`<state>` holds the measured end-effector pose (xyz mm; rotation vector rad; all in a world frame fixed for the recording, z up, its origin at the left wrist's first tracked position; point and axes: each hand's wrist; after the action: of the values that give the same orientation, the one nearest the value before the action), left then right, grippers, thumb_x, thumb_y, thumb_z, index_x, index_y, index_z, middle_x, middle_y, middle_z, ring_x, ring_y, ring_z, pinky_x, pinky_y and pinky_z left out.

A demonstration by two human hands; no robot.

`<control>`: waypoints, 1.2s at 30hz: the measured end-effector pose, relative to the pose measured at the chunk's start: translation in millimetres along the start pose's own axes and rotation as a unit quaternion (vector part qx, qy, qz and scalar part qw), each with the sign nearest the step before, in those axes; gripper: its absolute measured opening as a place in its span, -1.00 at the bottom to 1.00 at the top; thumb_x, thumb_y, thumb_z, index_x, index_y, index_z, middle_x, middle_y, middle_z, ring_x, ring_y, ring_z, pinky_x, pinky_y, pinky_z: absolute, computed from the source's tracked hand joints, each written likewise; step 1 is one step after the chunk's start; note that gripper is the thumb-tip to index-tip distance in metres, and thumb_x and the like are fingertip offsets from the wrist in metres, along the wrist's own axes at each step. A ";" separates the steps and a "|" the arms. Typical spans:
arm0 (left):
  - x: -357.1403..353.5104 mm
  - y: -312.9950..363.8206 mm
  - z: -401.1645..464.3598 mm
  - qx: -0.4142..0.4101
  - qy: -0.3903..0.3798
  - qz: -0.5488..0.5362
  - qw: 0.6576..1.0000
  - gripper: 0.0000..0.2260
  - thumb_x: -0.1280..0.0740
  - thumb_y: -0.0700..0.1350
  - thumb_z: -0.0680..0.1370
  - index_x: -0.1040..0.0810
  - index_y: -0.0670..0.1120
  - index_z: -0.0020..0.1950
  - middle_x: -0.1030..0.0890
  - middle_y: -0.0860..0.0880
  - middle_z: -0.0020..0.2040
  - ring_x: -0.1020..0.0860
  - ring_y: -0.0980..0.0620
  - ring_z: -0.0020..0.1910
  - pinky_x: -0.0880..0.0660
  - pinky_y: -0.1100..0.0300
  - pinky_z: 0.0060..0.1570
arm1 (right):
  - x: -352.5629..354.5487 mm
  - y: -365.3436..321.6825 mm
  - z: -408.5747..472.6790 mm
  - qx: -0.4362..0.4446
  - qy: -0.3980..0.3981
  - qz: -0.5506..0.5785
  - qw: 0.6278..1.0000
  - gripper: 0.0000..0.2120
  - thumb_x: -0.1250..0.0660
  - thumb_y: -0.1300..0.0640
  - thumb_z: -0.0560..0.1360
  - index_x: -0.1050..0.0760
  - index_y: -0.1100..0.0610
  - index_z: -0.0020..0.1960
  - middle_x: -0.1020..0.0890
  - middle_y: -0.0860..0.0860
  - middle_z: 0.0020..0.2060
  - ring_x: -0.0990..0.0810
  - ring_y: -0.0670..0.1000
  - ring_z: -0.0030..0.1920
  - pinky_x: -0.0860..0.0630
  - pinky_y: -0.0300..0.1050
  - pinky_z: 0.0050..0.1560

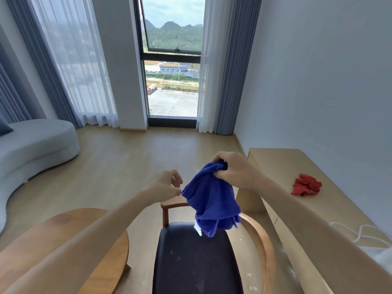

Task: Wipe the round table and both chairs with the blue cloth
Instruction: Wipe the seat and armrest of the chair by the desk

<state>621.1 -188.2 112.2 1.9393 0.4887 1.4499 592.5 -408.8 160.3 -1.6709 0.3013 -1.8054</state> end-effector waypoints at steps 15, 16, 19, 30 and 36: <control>-16.7 -4.3 5.5 -0.186 0.069 0.106 0.974 -0.91 -0.31 -0.21 0.50 -0.56 -0.08 -0.03 -0.61 0.03 -0.16 -0.56 0.05 -0.18 -0.57 0.09 -0.10 | 28.1 16.4 -10.7 -0.010 0.050 0.053 0.997 -0.82 -0.28 0.36 0.49 -0.55 0.15 0.01 -0.61 -0.04 -0.18 -0.54 -0.11 -0.18 -0.48 -0.34 -0.19; -5.9 1.0 6.2 -0.213 0.084 0.129 0.965 -0.92 -0.30 -0.24 0.48 -0.56 -0.10 -0.07 -0.58 0.02 -0.20 -0.54 0.03 -0.22 -0.55 0.08 -0.15 | 30.3 20.3 -13.3 -0.014 0.045 0.031 0.998 -0.83 -0.28 0.36 0.48 -0.54 0.14 -0.01 -0.59 -0.07 -0.21 -0.53 -0.12 -0.21 -0.46 -0.36 -0.23; 29.4 24.9 6.6 -0.279 0.120 0.192 0.933 -0.91 -0.29 -0.26 0.46 -0.55 -0.11 -0.17 -0.52 0.04 -0.25 -0.49 0.02 -0.28 -0.48 0.13 -0.26 | 27.9 32.9 -18.8 -0.028 -0.002 -0.055 0.998 -0.81 -0.28 0.36 0.46 -0.49 0.11 -0.04 -0.55 -0.08 -0.24 -0.51 -0.10 -0.23 -0.39 -0.34 -0.25; 40.0 24.6 0.2 -0.289 0.102 0.275 0.911 -0.86 -0.24 -0.24 0.53 -0.59 -0.11 -0.09 -0.47 0.06 -0.19 -0.48 0.03 -0.26 -0.41 0.21 -0.26 | 18.6 27.4 -11.0 -0.011 -0.023 -0.071 0.997 -0.84 -0.27 0.34 0.41 -0.46 0.11 -0.09 -0.54 -0.03 -0.26 -0.49 -0.09 -0.24 -0.41 -0.26 -0.25; 39.8 21.8 -4.9 -0.284 0.111 0.273 0.913 -0.86 -0.22 -0.25 0.54 -0.58 -0.13 -0.08 -0.46 0.05 -0.15 -0.43 0.06 -0.26 -0.28 0.35 -0.32 | 8.4 25.1 -14.9 0.004 -0.029 -0.063 0.998 -0.84 -0.28 0.35 0.39 -0.46 0.12 -0.13 -0.55 -0.02 -0.26 -0.50 -0.08 -0.24 -0.44 -0.24 -0.24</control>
<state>627.1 -176.8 156.0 1.4911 -0.3971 1.9021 586.0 -436.7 150.3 -1.7689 0.1665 -1.8429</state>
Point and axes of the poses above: each hand's wrist, its own z-axis towards the middle knuckle, its own x-axis out of the back of the hand, y = z × x
